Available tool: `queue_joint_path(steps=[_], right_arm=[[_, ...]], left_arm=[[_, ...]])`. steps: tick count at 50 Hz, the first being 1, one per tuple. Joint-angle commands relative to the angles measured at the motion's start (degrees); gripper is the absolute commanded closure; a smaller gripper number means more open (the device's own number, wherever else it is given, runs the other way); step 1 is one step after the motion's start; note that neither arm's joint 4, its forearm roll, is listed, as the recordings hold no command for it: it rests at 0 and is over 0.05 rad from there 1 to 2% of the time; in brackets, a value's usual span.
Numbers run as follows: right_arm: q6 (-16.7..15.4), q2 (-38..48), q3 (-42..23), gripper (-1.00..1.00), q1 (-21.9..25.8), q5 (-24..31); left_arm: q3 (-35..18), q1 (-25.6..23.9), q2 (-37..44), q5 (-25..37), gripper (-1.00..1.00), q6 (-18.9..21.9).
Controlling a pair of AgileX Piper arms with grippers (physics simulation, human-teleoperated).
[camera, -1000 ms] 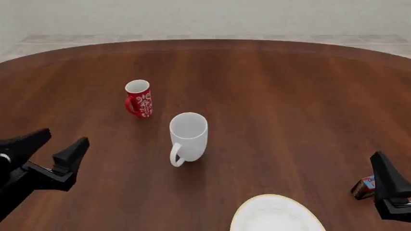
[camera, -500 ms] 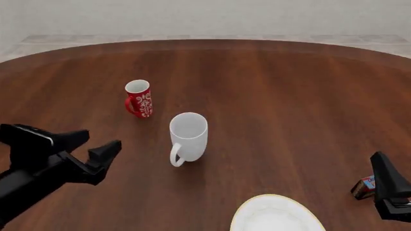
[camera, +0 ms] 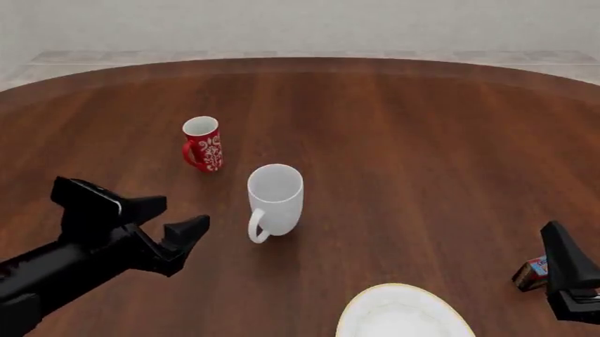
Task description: Put the white mug on the plate.
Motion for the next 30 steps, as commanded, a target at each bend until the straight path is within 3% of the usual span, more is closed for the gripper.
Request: queue_joint_path(steps=[1, 30], right_arm=[[0.02, 0.34, 0.07, -1.0, 0.17, -0.29], [0.03, 0.35, 0.07, -1.0, 0.17, -0.3]], left_arm=[[-1.18, -1.58, 3.89, -2.07, -1.0, -0.24], [-3.02, -2.74, 17.38, -11.7, -1.0, 0.41]])
